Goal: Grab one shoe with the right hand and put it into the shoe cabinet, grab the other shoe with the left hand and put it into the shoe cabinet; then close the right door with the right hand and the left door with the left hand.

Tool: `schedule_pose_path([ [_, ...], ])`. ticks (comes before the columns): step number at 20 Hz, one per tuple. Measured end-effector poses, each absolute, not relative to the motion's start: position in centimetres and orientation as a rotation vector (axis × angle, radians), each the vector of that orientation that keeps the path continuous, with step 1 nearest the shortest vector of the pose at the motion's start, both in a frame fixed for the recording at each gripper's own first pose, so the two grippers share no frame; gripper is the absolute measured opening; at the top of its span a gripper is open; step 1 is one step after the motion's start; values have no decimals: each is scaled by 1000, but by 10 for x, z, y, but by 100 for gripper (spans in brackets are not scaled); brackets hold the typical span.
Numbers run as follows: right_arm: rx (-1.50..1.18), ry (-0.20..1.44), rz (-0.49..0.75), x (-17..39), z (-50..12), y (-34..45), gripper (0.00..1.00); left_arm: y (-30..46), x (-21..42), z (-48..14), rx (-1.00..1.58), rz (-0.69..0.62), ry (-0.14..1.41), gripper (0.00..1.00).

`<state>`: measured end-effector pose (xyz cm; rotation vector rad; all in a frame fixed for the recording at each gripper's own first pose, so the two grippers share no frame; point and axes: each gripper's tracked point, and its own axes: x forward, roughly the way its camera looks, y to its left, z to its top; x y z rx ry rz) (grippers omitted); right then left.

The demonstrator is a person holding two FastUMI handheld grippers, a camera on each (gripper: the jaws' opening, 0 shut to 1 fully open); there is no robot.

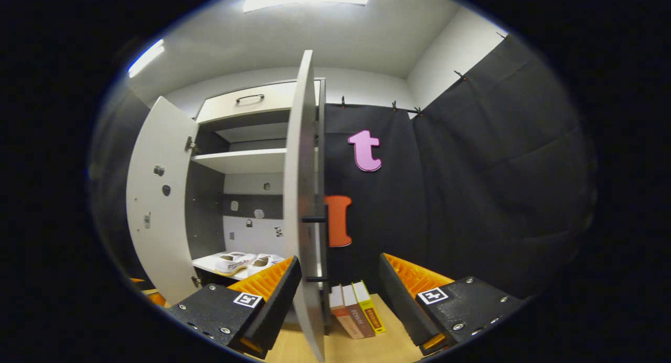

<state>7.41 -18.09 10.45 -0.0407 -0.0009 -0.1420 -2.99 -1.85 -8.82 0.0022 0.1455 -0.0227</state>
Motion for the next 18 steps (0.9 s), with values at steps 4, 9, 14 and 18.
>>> schedule_pose_path([
  [4,-52,2,-181,117,109,-203,92,-19,-33,-89,12,-22,154,96],
  [9,-66,-11,-201,138,115,-216,92,-6,-33,-94,16,13,172,96],
  [14,-54,22,-185,144,104,-212,97,-2,-30,-96,10,23,183,96],
  [18,-74,16,-199,138,102,-208,89,-5,-27,-97,11,7,183,96],
])
